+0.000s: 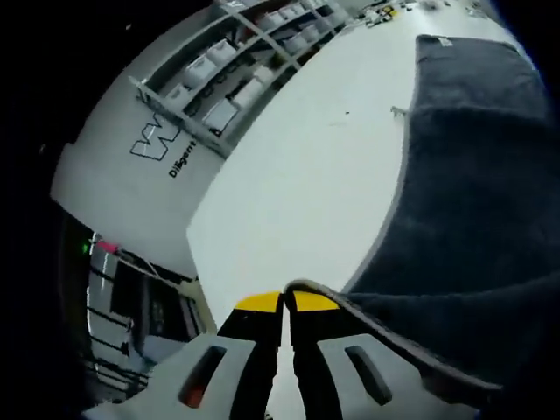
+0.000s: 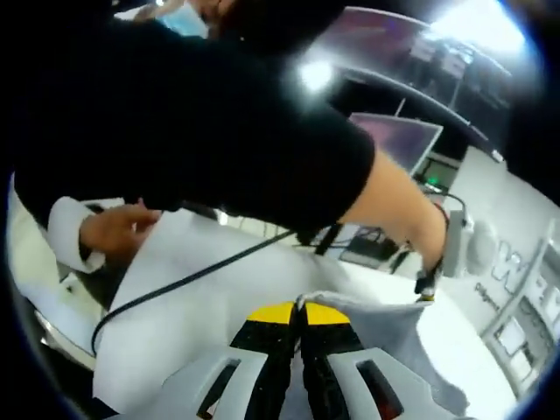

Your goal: Open the folded towel by lifting each exposed corner and separating the folded layers until the towel lies flat within the target outline without major curled edges

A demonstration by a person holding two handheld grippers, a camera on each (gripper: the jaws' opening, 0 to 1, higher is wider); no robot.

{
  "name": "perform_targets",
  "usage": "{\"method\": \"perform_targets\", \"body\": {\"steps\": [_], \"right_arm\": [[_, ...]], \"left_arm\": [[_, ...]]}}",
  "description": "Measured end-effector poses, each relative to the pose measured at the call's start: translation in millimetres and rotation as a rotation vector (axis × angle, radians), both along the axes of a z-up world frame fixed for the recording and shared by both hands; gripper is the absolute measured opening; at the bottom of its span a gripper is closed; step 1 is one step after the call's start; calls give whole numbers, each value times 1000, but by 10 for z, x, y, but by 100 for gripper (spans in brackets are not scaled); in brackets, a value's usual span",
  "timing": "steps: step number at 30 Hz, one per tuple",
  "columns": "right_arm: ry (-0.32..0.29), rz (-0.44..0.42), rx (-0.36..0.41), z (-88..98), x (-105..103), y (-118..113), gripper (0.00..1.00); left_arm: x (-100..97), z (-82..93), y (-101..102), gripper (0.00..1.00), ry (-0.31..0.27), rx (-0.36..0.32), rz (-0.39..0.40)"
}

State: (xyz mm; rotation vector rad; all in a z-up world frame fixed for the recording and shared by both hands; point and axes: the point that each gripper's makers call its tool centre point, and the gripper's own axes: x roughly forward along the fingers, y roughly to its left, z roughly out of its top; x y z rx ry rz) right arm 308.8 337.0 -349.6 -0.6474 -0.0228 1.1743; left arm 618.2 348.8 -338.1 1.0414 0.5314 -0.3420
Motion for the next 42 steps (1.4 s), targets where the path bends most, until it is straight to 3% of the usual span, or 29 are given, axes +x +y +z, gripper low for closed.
{"method": "perform_targets", "body": {"steps": [4,11,14,19,21,23,25,29,31,33,34,36,37,38,42], "right_arm": [[9,8,-30,-117,-7,48,0],[-6,38,-42,-121,-91,267,0],[7,47,-45,-178,-130,331,0],[-4,54,-61,-251,-157,376,0],[-6,59,-67,-270,-161,394,0],[-20,67,-70,-276,-161,417,0],[-47,86,-74,-274,-170,444,1],[-60,105,-32,-190,-157,449,26],[-72,102,-20,-131,-131,422,32],[-90,96,-2,-54,-112,390,44],[-95,97,-2,-38,-112,381,54],[-99,94,22,28,-109,367,99],[-96,98,29,45,-123,348,93],[-111,107,23,69,-148,298,100],[-95,79,20,141,-75,120,100]], "left_arm": [[-91,-25,80,2,11,34,-3],[-189,-64,239,3,31,84,27],[-218,-109,285,3,63,55,55],[-230,-126,353,14,70,65,85],[-231,-86,403,23,60,74,119],[-224,2,428,25,34,86,140],[-229,107,389,30,15,34,146],[-276,581,196,43,-77,-185,153],[-326,751,111,55,-109,-243,139],[-385,902,60,72,-135,-279,127],[-426,942,64,77,-138,-276,130],[-505,1009,66,90,-146,-276,141],[-580,1034,55,97,-142,-280,137],[-632,1069,20,99,-143,-309,131],[-792,1260,-52,100,-174,-453,118]]}}
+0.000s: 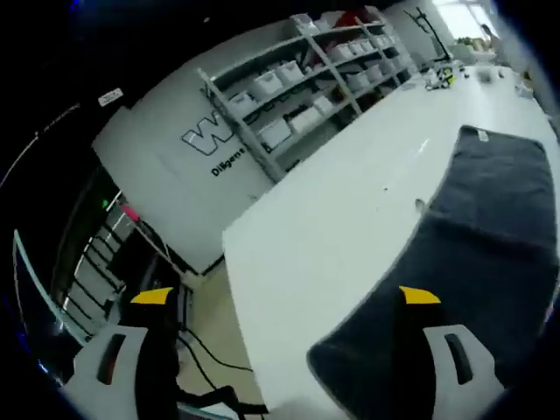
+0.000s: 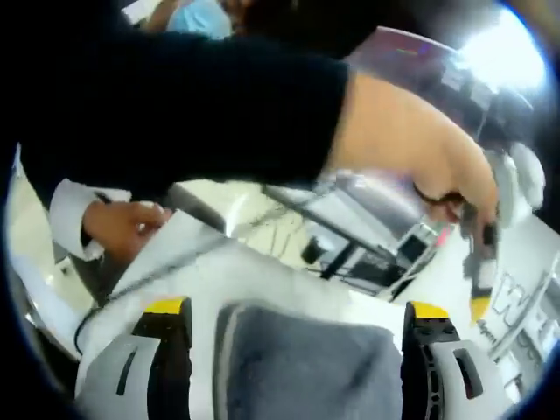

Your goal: Open the folded towel by lifting each exposed corner and separating the folded layers until the towel lies flat within the target outline without major curled edges

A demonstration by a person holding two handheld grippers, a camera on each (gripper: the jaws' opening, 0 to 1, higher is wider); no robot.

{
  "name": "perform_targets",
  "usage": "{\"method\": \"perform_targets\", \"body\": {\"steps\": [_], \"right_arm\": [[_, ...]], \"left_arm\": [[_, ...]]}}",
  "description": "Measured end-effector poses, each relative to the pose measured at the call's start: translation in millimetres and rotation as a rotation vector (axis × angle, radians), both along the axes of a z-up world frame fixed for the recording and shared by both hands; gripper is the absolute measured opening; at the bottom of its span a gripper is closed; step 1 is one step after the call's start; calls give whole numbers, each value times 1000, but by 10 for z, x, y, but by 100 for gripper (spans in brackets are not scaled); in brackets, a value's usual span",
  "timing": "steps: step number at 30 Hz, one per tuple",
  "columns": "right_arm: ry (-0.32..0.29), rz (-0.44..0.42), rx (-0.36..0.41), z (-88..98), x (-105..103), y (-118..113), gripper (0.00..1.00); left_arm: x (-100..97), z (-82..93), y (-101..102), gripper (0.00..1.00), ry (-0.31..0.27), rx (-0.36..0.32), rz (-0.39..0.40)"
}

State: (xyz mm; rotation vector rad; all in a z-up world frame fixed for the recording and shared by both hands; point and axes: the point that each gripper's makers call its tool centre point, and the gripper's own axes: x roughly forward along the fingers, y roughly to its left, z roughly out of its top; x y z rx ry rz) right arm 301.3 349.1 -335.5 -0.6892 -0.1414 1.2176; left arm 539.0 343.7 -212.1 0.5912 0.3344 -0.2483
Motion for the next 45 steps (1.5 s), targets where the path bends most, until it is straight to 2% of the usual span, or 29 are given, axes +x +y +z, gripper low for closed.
{"method": "perform_targets", "body": {"steps": [2,4,7,11,12,13,14,18,21,25,26,27,29,32,34,36,38,39,41,45], "right_arm": [[9,-9,6,62,29,-99,100],[12,-19,13,138,53,-181,100],[-9,-38,47,367,135,-356,100],[-43,-59,70,643,316,-552,100],[-46,-67,74,708,369,-607,100],[-53,-76,80,781,423,-666,100],[-70,-89,94,882,502,-741,100],[-107,-127,109,1128,710,-976,100],[-120,-168,132,1331,890,-1212,100],[-143,-245,169,1460,992,-1575,100],[-144,-274,165,1496,1024,-1722,100],[-143,-286,166,1507,1036,-1766,100],[-157,-348,197,1646,1104,-2066,100],[-183,-440,233,1822,1207,-2531,100],[-191,-484,247,1895,1250,-2797,100],[-196,-553,267,1970,1304,-3187,100],[-205,-607,276,2008,1341,-3514,100],[-206,-616,276,2011,1347,-3567,100],[-208,-683,283,2005,1378,-3928,100],[-225,-787,253,1903,1427,-4493,100]], "left_arm": [[-110,76,-16,100,-11,-53,-12],[-192,123,17,100,-21,-77,-7],[-308,185,112,100,-46,-132,35],[-493,286,195,100,-96,-172,73],[-544,352,219,100,-126,-180,86],[-607,438,217,100,-170,-197,86],[-658,495,202,100,-189,-224,79],[-964,581,91,100,-217,-279,35],[-1157,536,31,100,-220,-301,11],[-1302,407,-22,100,-204,-293,-9],[-1346,382,-25,100,-203,-290,-2],[-1399,381,23,100,-215,-286,34],[-1488,363,33,100,-227,-253,35],[-1586,365,33,100,-238,-273,23],[-1592,350,56,100,-236,-280,26],[-1559,319,105,100,-231,-274,37],[-1527,272,143,100,-226,-265,51],[-1507,236,184,100,-219,-254,66],[-1478,115,272,99,-201,-223,98],[-1452,24,358,95,-194,-231,121]]}}
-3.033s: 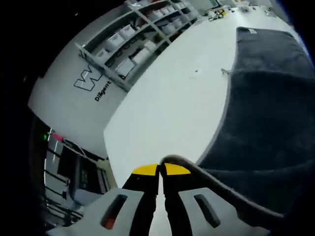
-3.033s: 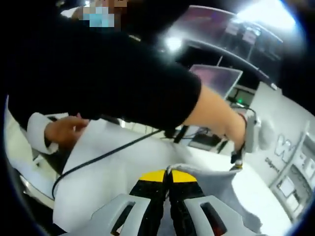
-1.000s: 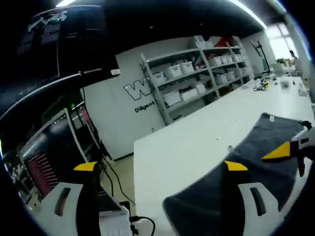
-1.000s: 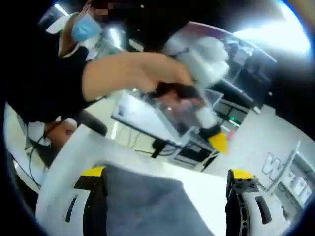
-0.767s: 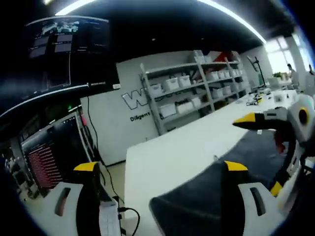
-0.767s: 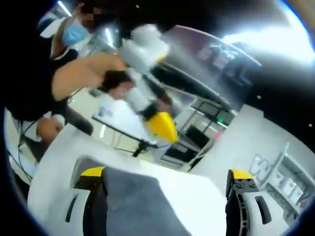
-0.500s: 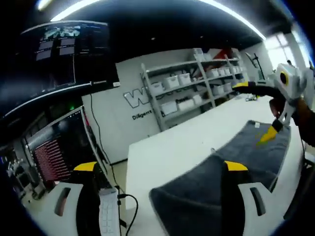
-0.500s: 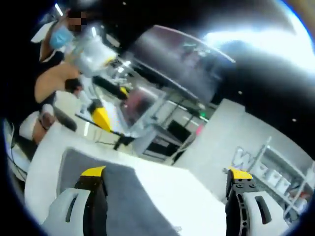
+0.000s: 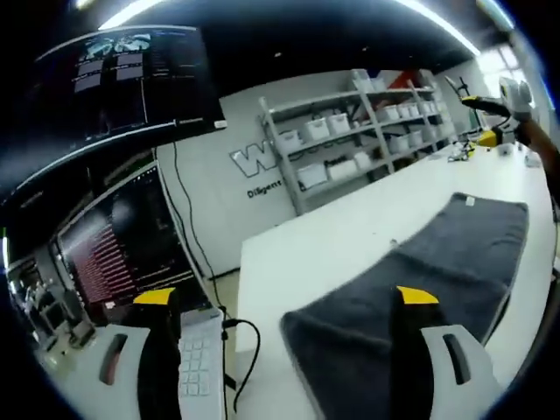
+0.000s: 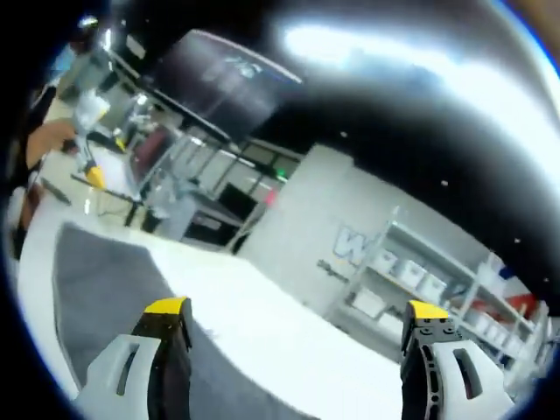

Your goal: Open the folded towel by lifting each exposed corner and separating the folded layers until the towel lies flat within the target outline without major curled edges

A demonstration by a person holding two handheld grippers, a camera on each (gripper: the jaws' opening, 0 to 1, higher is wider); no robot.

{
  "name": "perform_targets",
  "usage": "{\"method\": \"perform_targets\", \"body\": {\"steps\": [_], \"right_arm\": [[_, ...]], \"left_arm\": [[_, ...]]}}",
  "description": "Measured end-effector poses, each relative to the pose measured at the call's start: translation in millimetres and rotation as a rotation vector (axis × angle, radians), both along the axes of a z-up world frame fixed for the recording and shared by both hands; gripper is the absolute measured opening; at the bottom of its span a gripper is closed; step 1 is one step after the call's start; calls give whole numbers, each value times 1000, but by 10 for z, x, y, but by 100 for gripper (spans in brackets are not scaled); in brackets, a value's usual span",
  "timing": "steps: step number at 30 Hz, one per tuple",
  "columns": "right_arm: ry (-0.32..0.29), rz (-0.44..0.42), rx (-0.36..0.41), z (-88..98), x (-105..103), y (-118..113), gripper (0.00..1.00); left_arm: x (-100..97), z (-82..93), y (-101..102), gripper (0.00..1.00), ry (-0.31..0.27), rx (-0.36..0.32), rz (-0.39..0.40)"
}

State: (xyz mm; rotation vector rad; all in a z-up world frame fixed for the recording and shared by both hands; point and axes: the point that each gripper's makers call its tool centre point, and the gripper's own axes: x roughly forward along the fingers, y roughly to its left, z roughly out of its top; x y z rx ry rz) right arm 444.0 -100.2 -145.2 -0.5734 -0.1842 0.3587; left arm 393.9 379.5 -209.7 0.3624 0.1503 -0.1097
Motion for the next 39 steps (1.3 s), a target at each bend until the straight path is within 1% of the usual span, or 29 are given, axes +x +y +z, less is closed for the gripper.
{"method": "perform_targets", "body": {"steps": [3,5,7,9,10,11,15,16,17,18,19,21,25,26,27,29,31,32,33,34,35,36,37,38,39], "right_arm": [[8,-49,15,-62,-12,-322,100],[24,-77,45,-119,-29,-515,100],[33,-95,82,-164,-52,-678,100],[39,-107,116,-222,-89,-806,100],[38,-114,137,-258,-106,-880,100],[42,-118,143,-288,-100,-931,100],[71,-131,155,-388,-60,-1072,100],[77,-134,155,-402,-50,-1103,100],[80,-137,155,-401,-33,-1138,100],[80,-139,155,-397,-23,-1159,100],[80,-141,155,-394,-8,-1184,100],[86,-145,148,-400,23,-1212,100],[98,-151,129,-426,94,-1245,100],[104,-153,127,-437,121,-1257,100],[109,-152,126,-446,153,-1264,99],[122,-150,120,-470,222,-1260,97],[125,-150,114,-477,295,-1252,95],[131,-151,109,-487,321,-1247,95],[141,-150,96,-503,360,-1237,95],[146,-150,87,-510,399,-1230,95],[152,-151,76,-515,441,-1229,95],[158,-150,66,-521,464,-1226,95],[163,-151,56,-521,500,-1219,95],[163,-151,46,-521,527,-1215,95],[170,-152,28,-534,564,-1214,95]], "left_arm": [[27,-34,-8,96,3,-36,0],[36,-61,-35,98,10,-51,-2],[33,-90,-119,97,12,-74,-25],[33,-104,-213,95,6,-114,-48],[37,-121,-258,94,7,-119,-57],[51,-148,-298,94,14,-118,-65],[162,-263,-387,93,48,-121,-80],[242,-325,-414,92,63,-123,-83],[300,-357,-422,89,69,-123,-85],[340,-381,-425,83,73,-123,-87],[423,-439,-399,79,93,-124,-75],[559,-501,-332,75,111,-126,-45],[780,-535,-261,71,128,-134,-8],[826,-541,-262,71,133,-119,-1],[893,-554,-252,71,146,-80,10],[1004,-557,-230,71,150,-30,27],[1126,-606,-188,71,183,36,52],[1202,-613,-169,72,185,91,53],[1259,-660,-145,74,211,138,54],[1312,-710,-146,74,238,176,40],[1380,-748,-156,75,250,202,17],[1403,-791,-152,75,274,193,14],[1468,-839,-154,74,299,167,5],[1509,-887,-163,74,326,167,-15],[1537,-909,-158,74,341,172,-17]]}}
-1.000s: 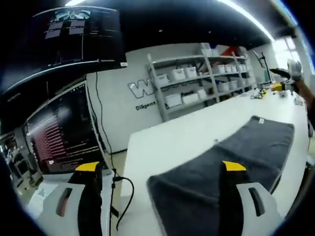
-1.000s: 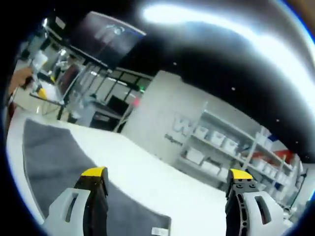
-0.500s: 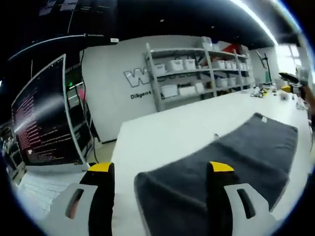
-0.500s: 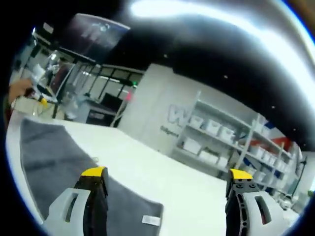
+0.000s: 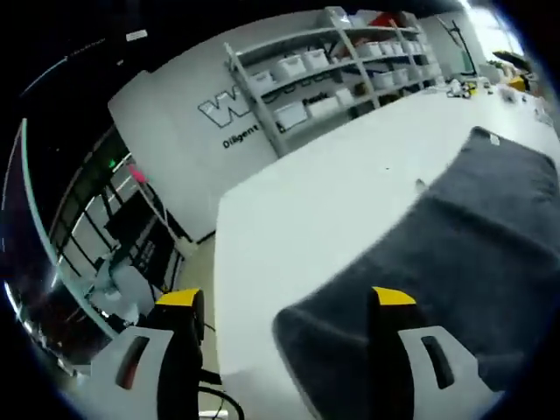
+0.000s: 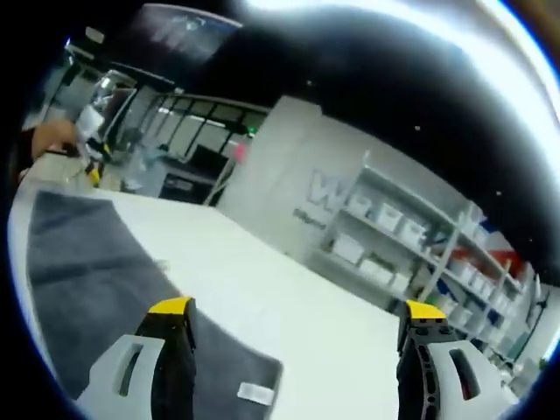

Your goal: Open the folded towel by lifting each exposed corner and separating the folded layers until the towel lies flat within the target outline without major curled edges

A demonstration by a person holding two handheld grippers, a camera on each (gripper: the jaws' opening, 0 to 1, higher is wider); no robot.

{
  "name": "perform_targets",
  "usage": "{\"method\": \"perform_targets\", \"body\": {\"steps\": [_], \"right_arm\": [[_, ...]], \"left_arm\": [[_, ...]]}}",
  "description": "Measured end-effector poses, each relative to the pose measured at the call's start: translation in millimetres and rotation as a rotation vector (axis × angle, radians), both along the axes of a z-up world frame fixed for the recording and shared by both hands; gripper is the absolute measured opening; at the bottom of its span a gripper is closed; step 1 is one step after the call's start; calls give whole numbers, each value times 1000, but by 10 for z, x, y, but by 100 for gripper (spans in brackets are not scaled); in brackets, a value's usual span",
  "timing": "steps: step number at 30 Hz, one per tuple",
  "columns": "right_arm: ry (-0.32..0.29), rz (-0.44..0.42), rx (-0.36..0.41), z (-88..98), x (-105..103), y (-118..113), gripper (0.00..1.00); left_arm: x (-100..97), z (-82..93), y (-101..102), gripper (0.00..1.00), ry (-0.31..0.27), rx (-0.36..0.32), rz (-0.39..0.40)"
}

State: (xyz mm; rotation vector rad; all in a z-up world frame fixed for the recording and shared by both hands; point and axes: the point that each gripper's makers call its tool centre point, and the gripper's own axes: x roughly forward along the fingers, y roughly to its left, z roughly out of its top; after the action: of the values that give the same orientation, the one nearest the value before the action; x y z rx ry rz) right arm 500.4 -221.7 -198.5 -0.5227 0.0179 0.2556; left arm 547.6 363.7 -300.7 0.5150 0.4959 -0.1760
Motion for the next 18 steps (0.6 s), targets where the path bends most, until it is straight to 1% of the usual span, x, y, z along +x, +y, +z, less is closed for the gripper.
{"method": "perform_targets", "body": {"steps": [2,4,5,7,8,10,12,15,16,18], "right_arm": [[9,-1,-13,-21,63,-10,95],[23,-3,-28,-56,121,-27,95],[29,-1,-34,-73,147,-30,95],[41,3,-49,-116,202,-33,95],[46,4,-55,-133,224,-39,94],[56,17,-74,-185,298,-36,93],[84,28,-99,-269,390,-48,90],[117,24,-136,-396,529,-97,88],[128,22,-141,-432,564,-117,87],[150,22,-146,-500,622,-143,82]], "left_arm": [[-6,-32,-34,74,25,24,-14],[-18,-53,-78,74,37,38,-29],[-18,-73,-82,74,55,56,-35],[2,-75,-82,74,72,134,-57],[22,-82,-89,74,84,160,-68],[69,-125,-97,74,120,194,-88],[138,-166,-88,74,153,230,-96],[265,-219,-8,73,194,339,-101],[286,-254,20,73,216,360,-97],[330,-316,58,72,248,381,-87]]}}
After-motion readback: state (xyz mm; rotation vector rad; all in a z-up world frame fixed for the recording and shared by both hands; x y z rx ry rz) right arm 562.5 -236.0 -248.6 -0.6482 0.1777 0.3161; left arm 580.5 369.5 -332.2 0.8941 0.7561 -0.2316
